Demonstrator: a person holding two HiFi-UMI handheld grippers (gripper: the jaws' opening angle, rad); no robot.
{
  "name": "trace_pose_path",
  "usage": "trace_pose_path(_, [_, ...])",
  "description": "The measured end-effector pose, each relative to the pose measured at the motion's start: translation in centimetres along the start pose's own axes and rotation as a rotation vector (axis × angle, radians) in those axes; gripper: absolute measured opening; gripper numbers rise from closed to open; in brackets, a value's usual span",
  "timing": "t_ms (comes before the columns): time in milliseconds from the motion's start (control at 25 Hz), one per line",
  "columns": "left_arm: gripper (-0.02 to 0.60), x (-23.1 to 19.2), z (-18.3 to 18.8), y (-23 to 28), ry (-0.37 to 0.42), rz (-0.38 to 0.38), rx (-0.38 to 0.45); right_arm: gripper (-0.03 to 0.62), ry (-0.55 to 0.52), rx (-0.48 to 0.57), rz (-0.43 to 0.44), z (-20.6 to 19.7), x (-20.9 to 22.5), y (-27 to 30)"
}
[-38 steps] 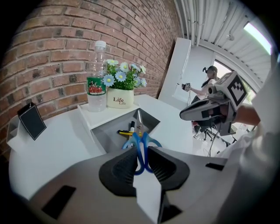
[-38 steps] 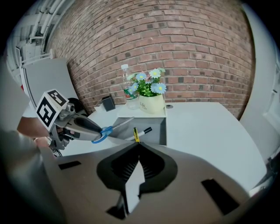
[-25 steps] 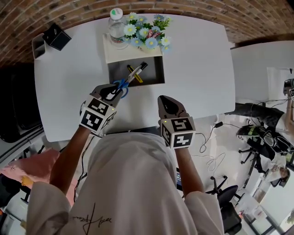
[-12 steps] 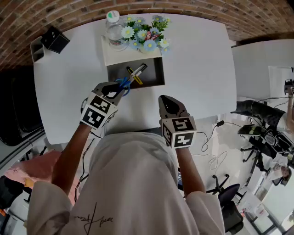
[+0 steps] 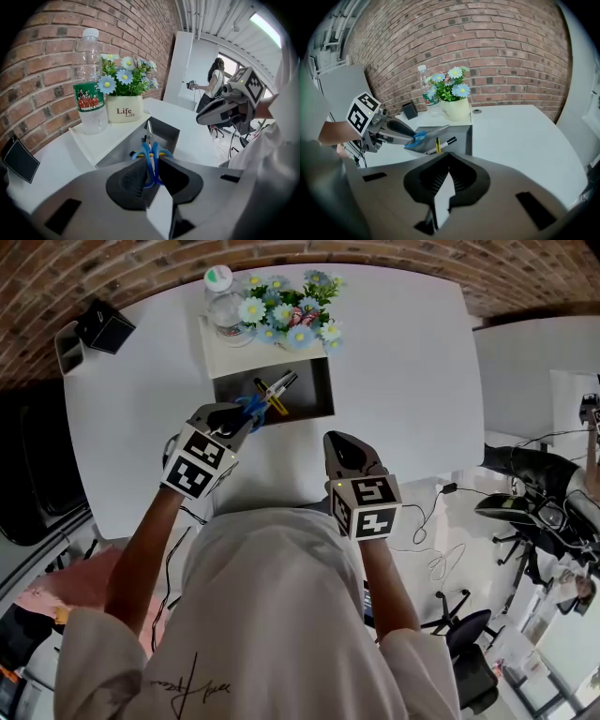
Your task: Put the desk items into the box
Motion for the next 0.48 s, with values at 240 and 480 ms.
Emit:
trace_pose_path(240, [0.081, 0.1, 0.1, 0.7, 0.019, -0.018, -0.013, 0.026, 0.006, -0.014, 0.005, 0.0, 0.0, 0.6])
trace_pose_path(480, [0.081, -0.1, -0.1, 1.3, 0.014, -0.025, -0.029, 0.026, -0.073, -0.031, -0.016, 0.1, 0.2, 1.0])
Point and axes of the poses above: the fingertips, and each gripper's own axes: y forward along the fingers, x to its right, z out of its top, the point moved 1 cm from there along -y, backward along the fingers, and after that the axes turned 7 degrees about y, right-handed, at the moved point
